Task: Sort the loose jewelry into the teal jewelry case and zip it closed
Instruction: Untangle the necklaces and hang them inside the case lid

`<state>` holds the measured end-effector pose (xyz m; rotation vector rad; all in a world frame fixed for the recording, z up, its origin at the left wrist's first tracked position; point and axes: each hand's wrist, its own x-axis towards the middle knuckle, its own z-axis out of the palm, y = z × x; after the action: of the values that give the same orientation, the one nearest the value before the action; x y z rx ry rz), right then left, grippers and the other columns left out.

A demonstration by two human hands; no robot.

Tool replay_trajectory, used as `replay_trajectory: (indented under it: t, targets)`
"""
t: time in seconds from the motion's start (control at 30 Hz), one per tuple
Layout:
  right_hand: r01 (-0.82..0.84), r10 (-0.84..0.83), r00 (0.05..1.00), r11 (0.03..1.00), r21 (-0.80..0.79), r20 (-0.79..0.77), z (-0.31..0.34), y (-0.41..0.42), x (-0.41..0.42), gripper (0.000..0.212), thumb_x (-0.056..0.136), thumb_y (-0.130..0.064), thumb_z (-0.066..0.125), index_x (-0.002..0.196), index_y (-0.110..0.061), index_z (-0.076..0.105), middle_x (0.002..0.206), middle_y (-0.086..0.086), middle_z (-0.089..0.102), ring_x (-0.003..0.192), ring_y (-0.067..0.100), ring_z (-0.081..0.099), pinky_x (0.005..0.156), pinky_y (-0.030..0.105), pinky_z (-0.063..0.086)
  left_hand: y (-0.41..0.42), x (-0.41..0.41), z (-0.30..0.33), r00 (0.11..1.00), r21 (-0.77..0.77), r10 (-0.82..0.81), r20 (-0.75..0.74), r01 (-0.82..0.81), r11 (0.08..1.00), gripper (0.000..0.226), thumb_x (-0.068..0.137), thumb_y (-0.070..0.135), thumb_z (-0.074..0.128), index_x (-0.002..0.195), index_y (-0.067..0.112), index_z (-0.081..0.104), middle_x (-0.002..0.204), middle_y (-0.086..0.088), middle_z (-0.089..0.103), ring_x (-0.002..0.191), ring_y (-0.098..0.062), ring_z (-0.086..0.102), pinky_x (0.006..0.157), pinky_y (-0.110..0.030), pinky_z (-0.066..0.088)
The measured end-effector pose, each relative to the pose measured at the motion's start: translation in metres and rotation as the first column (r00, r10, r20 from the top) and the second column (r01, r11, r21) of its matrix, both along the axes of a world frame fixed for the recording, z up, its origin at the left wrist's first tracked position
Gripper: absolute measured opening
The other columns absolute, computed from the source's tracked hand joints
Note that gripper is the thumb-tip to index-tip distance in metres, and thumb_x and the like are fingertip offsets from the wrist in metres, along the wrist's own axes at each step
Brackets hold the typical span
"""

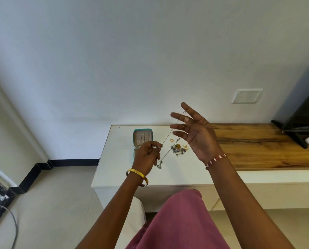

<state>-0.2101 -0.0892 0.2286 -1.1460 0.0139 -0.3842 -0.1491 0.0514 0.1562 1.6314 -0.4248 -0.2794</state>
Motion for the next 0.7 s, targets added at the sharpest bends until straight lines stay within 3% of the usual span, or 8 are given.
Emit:
replay_trajectory:
  t: [0.13,0.23,0.3,0.37,0.5,0.7]
  targets:
    - [0.102,-0.152,0.983,0.921,-0.376,-0.105,0.0,-0.006,-0.001,0.042,0.094,0.004,0.039,0.13,-0.014,0.051,0.092,0.01,0.069,0.052,0.015,0.059,0.05,0.025,0.049,0.006,0.003,-0.003,0.999,0.049,-0.033,0.005,0.033,0.998,0.009,0.087,0.014,0.056,0.087,0.019,0.063,0.075,0.009,0.057,0.063,-0.004,0.054,0.052,-0.01,0.046]
    - [0.093,-0.176,0.975,0.875,-0.476,-0.134,0.0,-0.002,-0.001,0.041,0.093,0.004,0.04,0.128,-0.015,0.052,0.088,0.009,0.069,0.046,0.012,0.055,0.048,0.023,0.047,0.007,0.002,-0.005,0.976,0.3,-0.156,0.153,0.105,0.948,0.02,0.082,0.023,0.063,0.097,0.011,0.069,0.081,0.01,0.062,0.071,-0.006,0.053,0.056,-0.003,0.041]
    - [0.086,-0.17,0.976,0.877,-0.473,-0.137,-0.001,0.002,0.0,0.041,0.093,0.004,0.041,0.126,-0.016,0.053,0.088,0.008,0.07,0.045,0.012,0.054,0.048,0.022,0.046,0.006,0.002,-0.006,0.963,0.395,-0.186,0.193,0.097,0.914,0.024,0.081,0.025,0.064,0.099,0.009,0.07,0.092,-0.001,0.068,0.081,-0.008,0.051,0.061,-0.003,0.036]
    - [0.098,-0.173,0.977,0.886,-0.453,-0.126,0.0,0.003,0.001,0.04,0.093,0.003,0.041,0.125,-0.017,0.054,0.087,0.008,0.07,0.046,0.013,0.054,0.047,0.022,0.045,0.005,0.0,-0.005,0.971,0.382,-0.17,0.168,0.095,0.919,0.024,0.082,0.021,0.063,0.1,0.007,0.07,0.101,-0.008,0.069,0.086,-0.007,0.05,0.06,0.003,0.034]
    - [0.131,-0.194,0.975,0.893,-0.43,-0.106,0.005,-0.001,0.0,0.039,0.094,0.002,0.042,0.123,-0.02,0.055,0.084,0.004,0.071,0.047,0.013,0.055,0.047,0.022,0.046,0.01,-0.003,-0.001,0.982,0.276,-0.158,0.103,0.125,0.953,0.023,0.083,0.011,0.061,0.104,0.003,0.067,0.107,-0.012,0.067,0.083,-0.003,0.051,0.059,0.008,0.036]
    - [0.133,-0.18,0.981,0.901,-0.412,-0.076,0.009,-0.002,0.001,0.039,0.094,0.002,0.042,0.126,-0.016,0.053,0.087,0.007,0.07,0.046,0.014,0.054,0.046,0.023,0.044,0.01,-0.008,-0.003,0.974,0.278,-0.201,0.1,0.167,0.946,0.023,0.084,0.007,0.059,0.105,0.001,0.066,0.11,-0.012,0.065,0.087,-0.003,0.046,0.058,0.008,0.037]
